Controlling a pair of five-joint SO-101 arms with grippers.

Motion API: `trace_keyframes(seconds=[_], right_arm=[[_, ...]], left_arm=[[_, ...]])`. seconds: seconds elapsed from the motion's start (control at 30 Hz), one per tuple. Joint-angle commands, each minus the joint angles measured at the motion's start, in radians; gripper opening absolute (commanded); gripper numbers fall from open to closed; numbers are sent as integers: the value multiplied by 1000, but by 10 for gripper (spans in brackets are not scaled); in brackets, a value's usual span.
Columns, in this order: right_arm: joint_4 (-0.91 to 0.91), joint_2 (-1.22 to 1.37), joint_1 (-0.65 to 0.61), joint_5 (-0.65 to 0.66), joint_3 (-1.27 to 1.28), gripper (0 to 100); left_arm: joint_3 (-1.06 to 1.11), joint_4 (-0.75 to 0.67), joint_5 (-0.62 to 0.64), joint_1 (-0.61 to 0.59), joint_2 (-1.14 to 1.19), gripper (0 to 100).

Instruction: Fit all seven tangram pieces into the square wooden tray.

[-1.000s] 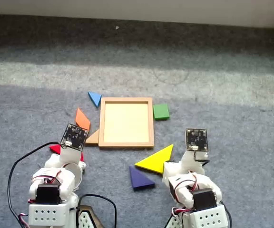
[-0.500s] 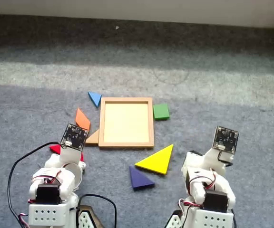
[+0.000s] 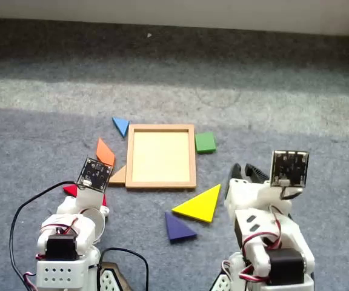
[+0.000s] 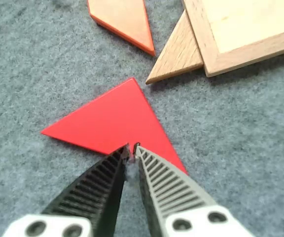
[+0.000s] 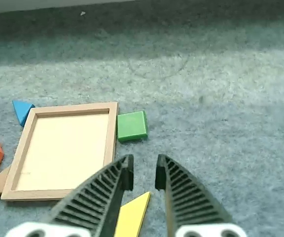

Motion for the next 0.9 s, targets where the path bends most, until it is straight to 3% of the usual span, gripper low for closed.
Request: trace_keyframes(seconds=[0.0, 0.13, 0.33, 0.7, 0.87], right_arm=[[-28, 354, -16, 0, -171, 95], [-28, 591, -84, -38, -243, 95], [-102, 751, -220, -345, -252, 95], [-143, 886, -567, -437, -122, 92], [-150, 1012, -650, -440, -130, 91]], left_arm=[[19, 2, -6, 7, -5, 47], [19, 2, -6, 7, -5, 47], [19, 2, -6, 7, -5, 47], [19, 2, -6, 7, -5, 47], [19, 2, -6, 7, -5, 47]])
